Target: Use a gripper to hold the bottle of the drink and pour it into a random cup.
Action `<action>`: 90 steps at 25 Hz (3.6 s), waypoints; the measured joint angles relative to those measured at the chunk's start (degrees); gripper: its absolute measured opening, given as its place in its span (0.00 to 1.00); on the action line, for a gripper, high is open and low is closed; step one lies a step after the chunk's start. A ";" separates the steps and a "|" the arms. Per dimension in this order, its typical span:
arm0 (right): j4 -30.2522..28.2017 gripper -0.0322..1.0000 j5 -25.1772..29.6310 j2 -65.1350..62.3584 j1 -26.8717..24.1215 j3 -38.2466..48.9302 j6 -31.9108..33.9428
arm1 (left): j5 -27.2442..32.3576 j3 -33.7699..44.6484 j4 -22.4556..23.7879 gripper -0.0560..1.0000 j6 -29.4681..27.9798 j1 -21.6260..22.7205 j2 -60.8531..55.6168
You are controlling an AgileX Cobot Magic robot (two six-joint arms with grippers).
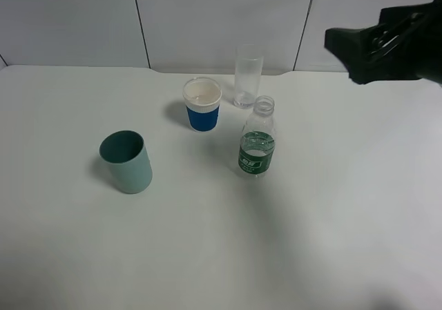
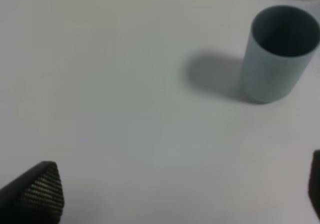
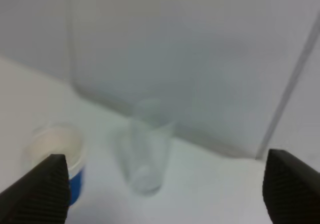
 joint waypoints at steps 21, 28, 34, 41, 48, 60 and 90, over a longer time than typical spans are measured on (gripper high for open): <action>10.05 0.78 26.52 -23.14 -6.33 -3.38 -10.94 | 0.00 0.00 0.00 0.99 0.00 0.00 0.00; 14.59 0.78 34.30 -32.52 -6.33 -3.43 -15.66 | 0.00 0.00 0.00 0.99 0.00 0.00 0.00; 13.35 0.78 47.01 -39.77 -6.33 -3.43 -15.95 | 0.00 0.00 0.00 0.99 0.00 0.00 0.00; 12.41 0.78 57.83 -46.02 -6.33 -3.43 -12.44 | 0.00 0.00 0.00 0.99 0.00 0.00 0.00; 11.69 0.78 65.35 -53.17 -6.33 -2.09 -11.73 | 0.00 0.00 0.00 0.99 0.00 0.00 0.00; 8.48 0.78 72.97 -53.81 -6.33 -1.98 -9.21 | 0.00 0.00 0.00 0.99 0.00 0.00 0.00; 14.42 0.78 72.12 -53.81 -6.33 0.83 -7.92 | 0.00 0.00 0.00 0.99 0.00 0.00 0.00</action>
